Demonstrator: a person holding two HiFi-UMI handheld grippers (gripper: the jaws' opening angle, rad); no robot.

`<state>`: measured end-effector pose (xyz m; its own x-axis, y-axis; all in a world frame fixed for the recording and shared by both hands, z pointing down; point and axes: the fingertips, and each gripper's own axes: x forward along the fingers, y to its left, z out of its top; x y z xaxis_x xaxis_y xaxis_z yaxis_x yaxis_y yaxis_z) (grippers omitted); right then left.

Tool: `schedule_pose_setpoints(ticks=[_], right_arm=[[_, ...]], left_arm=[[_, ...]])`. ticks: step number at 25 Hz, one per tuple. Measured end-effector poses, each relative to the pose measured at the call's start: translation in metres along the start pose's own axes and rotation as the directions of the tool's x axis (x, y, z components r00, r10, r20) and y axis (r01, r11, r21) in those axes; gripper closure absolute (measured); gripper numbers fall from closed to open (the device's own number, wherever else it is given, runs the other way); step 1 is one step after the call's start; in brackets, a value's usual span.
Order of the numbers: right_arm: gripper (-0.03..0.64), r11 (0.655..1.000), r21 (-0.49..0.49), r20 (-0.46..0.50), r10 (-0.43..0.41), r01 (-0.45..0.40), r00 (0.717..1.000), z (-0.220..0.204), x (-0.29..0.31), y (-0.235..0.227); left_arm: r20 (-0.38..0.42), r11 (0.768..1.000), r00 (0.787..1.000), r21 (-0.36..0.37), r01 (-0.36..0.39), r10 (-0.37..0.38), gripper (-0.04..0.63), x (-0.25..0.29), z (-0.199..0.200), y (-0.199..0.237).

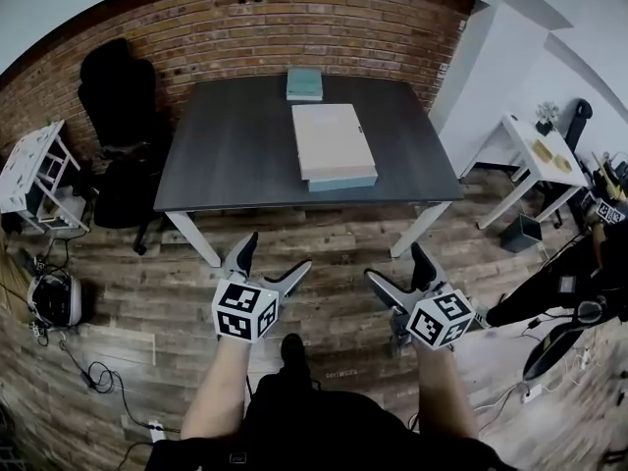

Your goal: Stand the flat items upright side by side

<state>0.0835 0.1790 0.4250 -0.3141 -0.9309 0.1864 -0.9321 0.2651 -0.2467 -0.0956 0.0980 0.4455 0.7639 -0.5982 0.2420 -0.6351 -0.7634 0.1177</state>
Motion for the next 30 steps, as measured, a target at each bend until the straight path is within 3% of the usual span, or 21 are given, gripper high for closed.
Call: schedule_pose_setpoints(ticks=[9,15,22,30], right_arm=[[0.075,0.999,-0.002,-0.031,-0.032,0.032,0.999,0.034,0.105,-0.022],[0.077,0.999,-0.039,-0.043,-0.035,0.033,0.998,0.052,0.147,-0.025],[0.077,1.0,-0.012,-0.047,-0.019,0.018,0.999,0.052,0.183,-0.04],[0.077,0.999,0.035,-0.08,0.008,-0.005,0.997,0.046,0.234,-0.094]], left_arm=[[-0.012,0.998,0.999,0.034,0.049,-0.049,0.098,0.069,0.029,0.077],[0.005,0.999,0.999,-0.019,0.041,-0.041,0.098,0.083,0.04,0.114],[-0.015,0.998,1.0,-0.055,0.013,-0.013,0.098,0.101,0.041,0.143],[-0.073,0.996,0.997,-0.086,0.004,-0.011,0.098,0.164,0.035,0.165]])
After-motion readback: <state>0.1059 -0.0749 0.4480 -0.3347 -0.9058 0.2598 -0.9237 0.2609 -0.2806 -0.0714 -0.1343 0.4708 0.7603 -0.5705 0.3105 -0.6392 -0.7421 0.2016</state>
